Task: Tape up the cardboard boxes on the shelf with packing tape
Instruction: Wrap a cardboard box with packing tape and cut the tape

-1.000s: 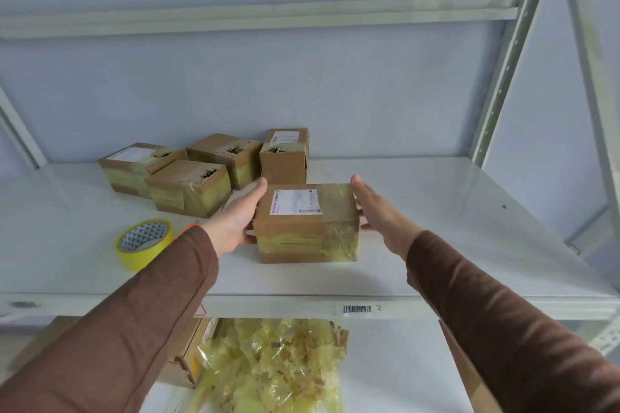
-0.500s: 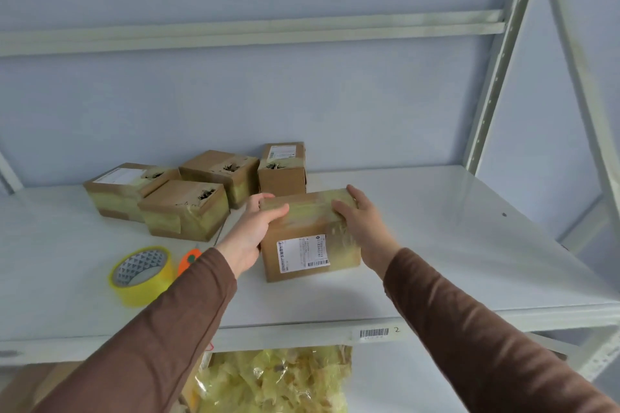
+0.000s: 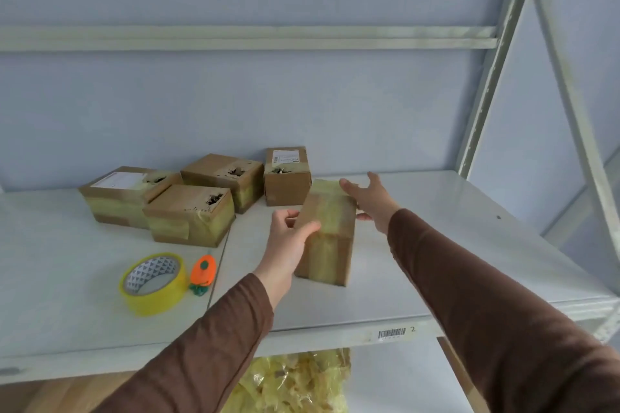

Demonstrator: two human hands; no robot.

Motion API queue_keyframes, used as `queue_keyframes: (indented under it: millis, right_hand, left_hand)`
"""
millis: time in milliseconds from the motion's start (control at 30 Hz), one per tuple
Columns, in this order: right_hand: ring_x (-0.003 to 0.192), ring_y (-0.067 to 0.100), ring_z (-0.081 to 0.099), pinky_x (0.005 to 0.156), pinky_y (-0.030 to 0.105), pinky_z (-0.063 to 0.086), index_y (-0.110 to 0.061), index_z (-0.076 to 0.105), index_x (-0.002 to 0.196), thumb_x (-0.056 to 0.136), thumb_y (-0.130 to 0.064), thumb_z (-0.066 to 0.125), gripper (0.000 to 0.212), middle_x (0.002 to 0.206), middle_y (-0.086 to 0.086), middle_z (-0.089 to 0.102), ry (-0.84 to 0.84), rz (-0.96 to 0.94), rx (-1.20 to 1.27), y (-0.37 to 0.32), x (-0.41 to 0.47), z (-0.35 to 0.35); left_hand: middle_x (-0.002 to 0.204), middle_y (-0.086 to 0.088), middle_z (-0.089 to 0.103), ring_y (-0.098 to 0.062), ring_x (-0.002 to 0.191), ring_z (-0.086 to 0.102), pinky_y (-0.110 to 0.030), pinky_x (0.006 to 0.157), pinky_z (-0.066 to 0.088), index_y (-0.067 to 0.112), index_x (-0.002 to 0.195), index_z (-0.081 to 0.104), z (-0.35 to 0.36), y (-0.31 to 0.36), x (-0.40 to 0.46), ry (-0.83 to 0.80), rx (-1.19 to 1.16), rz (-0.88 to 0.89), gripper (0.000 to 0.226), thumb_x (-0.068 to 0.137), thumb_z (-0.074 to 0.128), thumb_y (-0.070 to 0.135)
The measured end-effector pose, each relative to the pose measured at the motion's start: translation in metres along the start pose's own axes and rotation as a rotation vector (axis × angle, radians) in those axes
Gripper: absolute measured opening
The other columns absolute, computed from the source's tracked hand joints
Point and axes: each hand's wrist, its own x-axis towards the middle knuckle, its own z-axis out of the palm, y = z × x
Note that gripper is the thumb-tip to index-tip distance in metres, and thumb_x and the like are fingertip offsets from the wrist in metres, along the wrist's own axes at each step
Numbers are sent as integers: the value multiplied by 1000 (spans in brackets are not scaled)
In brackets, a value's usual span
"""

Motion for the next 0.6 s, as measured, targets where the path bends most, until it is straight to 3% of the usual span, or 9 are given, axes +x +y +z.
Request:
queue_keyframes:
  millis: [33, 100, 167, 200, 267, 300, 400, 500, 600]
  right_hand:
    - [117, 24, 59, 70, 29, 53, -22, 22, 162, 92, -52, 70, 90, 146, 8, 52, -35, 2, 51, -1, -3, 2]
    - [119, 23, 57, 90, 33, 53, -21, 32, 159, 97, -45, 67, 76, 148, 7, 53, -61, -7, 45, -7, -15, 3]
    - [132, 26, 52, 111, 39, 42, -21, 35, 158, 100, -37, 63, 67, 152, 8, 50, -28, -81, -145, -13, -31, -2]
    - [138, 28, 47, 114, 39, 38, -21, 37, 157, 101, -33, 61, 62, 153, 8, 49, 43, -175, -305, -16, -42, -3]
    - [137, 29, 45, 111, 38, 38, -18, 47, 150, 101, -23, 56, 50, 148, 7, 53, 254, -496, -501, -25, -68, 4]
    - [130, 28, 49, 106, 38, 41, -17, 55, 143, 100, -18, 55, 43, 140, 5, 59, 325, -679, -476, -30, -86, 14]
    - [102, 21, 58, 83, 34, 47, -18, 64, 121, 96, -16, 53, 28, 110, -2, 66, 287, -985, -319, -34, -132, 63]
    - [94, 16, 61, 84, 38, 53, -15, 56, 125, 98, -16, 58, 26, 108, -2, 65, 3, -777, -251, -12, -151, 127]
    - [112, 24, 63, 100, 46, 52, -15, 31, 150, 97, -24, 67, 65, 130, 8, 61, -266, -351, -269, 12, -146, 178]
  left_hand:
    - [123, -2, 58, -12, 105, 64, -16, 62, 50, 28, 122, 49, 4, 1, -1, -24, 5, 5, 48, 86, 81, 31]
    - [129, -1, 54, -14, 112, 60, -20, 70, 47, 28, 130, 44, 10, 4, -3, -49, 17, -3, 62, 83, 84, 37]
    - [133, -1, 49, -16, 116, 56, -22, 76, 43, 29, 135, 41, 13, 6, -5, -44, 75, 17, 70, 82, 84, 43]
    - [133, 0, 47, -13, 115, 54, -21, 77, 41, 30, 136, 40, 10, 5, -7, -45, 119, 50, 73, 80, 84, 46]
    - [130, 4, 47, -7, 112, 50, -18, 79, 40, 32, 135, 42, -6, 5, -14, -49, 206, 165, 78, 74, 85, 55]
    - [129, 6, 48, -6, 112, 50, -19, 82, 40, 31, 134, 45, -20, 4, -17, -39, 257, 243, 78, 71, 84, 55]
    - [126, 2, 51, -15, 113, 51, -28, 93, 43, 27, 125, 52, -81, 4, -18, 28, 409, 450, 55, 82, 86, 21]
    - [131, 7, 47, -13, 128, 42, -26, 96, 37, 33, 129, 48, -154, 11, -13, 112, 686, 387, 60, 81, 76, 11]
    - [149, -1, 41, -21, 140, 29, -36, 107, 35, 26, 147, 38, -208, 19, 0, 64, 1118, 135, 78, 80, 77, 29]
